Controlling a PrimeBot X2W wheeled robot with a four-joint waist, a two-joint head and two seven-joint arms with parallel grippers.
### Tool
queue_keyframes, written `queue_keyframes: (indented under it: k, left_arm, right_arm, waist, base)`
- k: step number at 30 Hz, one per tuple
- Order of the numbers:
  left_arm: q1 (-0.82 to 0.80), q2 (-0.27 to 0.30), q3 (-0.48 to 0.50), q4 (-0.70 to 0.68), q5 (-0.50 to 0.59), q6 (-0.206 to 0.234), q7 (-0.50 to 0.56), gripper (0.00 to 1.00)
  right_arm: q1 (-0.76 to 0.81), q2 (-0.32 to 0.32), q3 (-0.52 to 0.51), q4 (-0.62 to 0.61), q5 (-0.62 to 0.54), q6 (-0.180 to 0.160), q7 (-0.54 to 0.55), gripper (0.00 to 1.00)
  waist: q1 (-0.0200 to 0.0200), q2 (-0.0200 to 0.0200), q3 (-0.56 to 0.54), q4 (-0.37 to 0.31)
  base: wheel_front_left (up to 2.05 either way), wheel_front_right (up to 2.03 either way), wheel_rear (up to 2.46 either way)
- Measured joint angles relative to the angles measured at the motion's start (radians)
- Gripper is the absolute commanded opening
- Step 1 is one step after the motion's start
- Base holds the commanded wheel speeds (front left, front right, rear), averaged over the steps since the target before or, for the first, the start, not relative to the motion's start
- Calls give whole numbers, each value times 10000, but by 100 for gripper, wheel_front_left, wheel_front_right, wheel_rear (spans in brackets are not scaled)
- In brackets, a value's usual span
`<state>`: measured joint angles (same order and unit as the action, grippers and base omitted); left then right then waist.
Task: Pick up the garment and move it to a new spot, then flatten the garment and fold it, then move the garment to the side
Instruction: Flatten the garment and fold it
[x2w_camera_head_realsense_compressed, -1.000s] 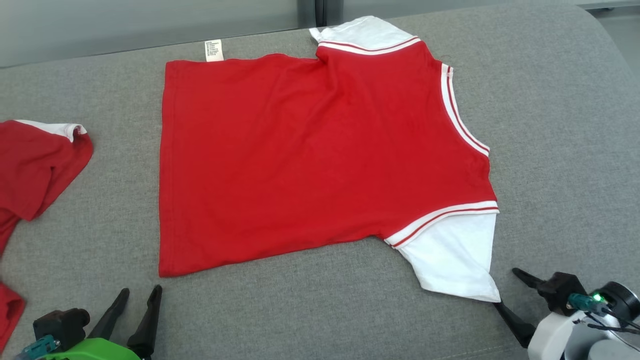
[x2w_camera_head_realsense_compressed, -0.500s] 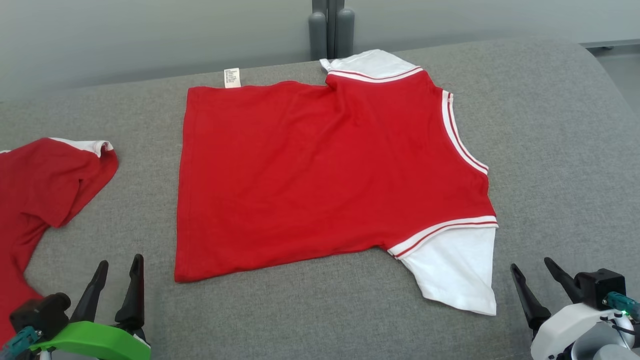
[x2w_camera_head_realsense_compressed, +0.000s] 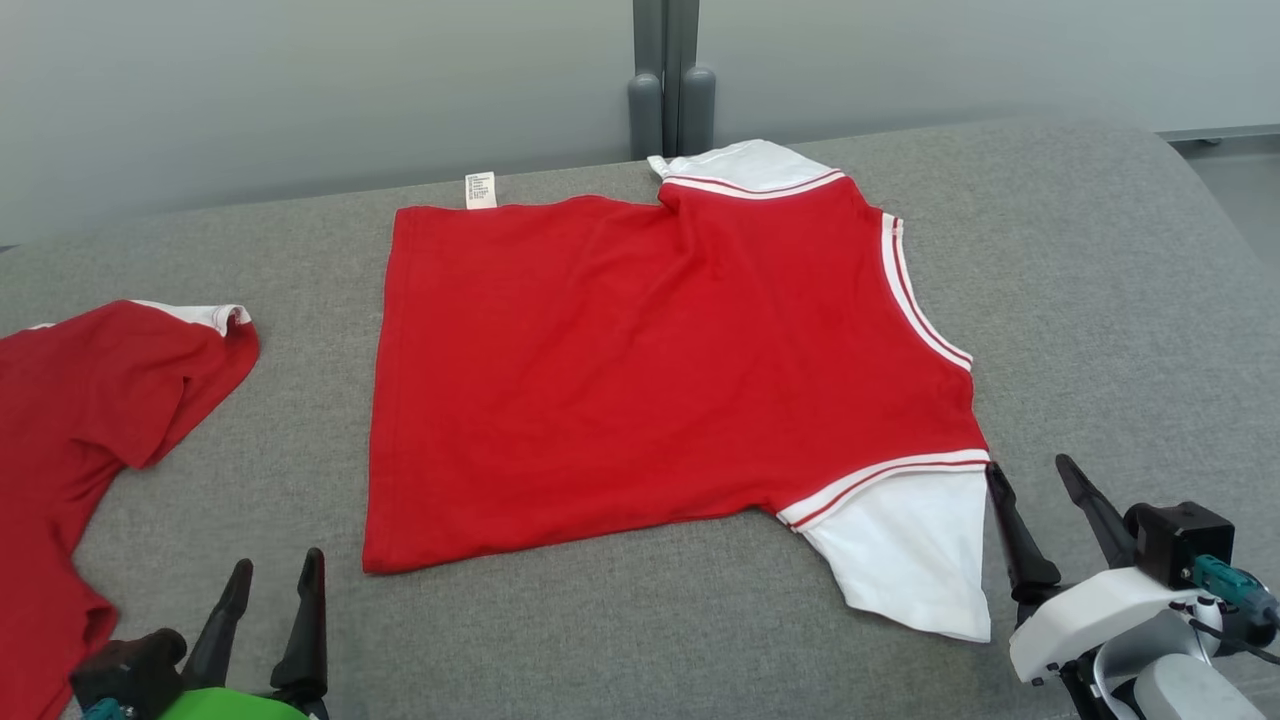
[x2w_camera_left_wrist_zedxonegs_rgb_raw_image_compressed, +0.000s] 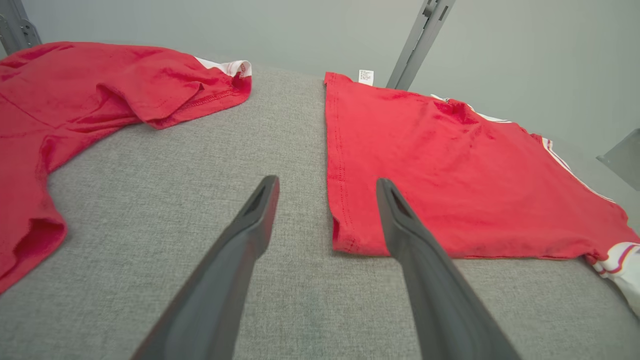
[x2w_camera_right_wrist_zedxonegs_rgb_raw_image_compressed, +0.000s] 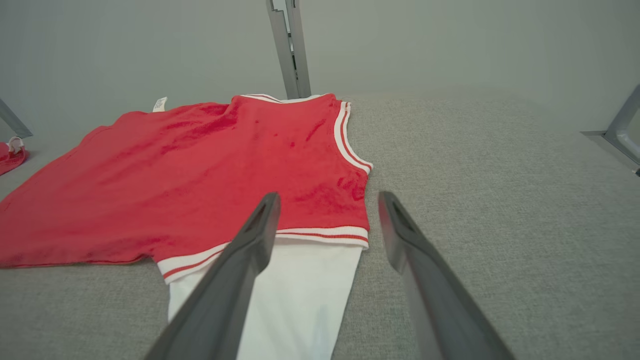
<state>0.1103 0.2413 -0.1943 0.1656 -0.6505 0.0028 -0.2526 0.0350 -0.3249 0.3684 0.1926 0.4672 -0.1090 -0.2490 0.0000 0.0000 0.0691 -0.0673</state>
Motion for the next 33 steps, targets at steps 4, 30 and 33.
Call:
queue_keyframes:
  k: [4,30,33]
  left_arm:
    - [-1,-295,146,8,151,-119,0,100]
    - [-93,-1306,857,688,1290,-640,0,100]
    - [-90,-1340,911,805,1348,-731,0,100]
  right_arm:
    - [-37,180,-364,-40,-353,-71,0,100]
    - [-442,1133,-539,-44,-1810,387,0,100]
    - [-430,1191,-681,-12,-1879,483,0,100]
  waist:
    - [0,0,-25,-21]
    - [0,0,-379,-166]
    - [0,0,-438,-152]
  base:
    - [0,0,0]
    - [0,0,0]
    - [0,0,0]
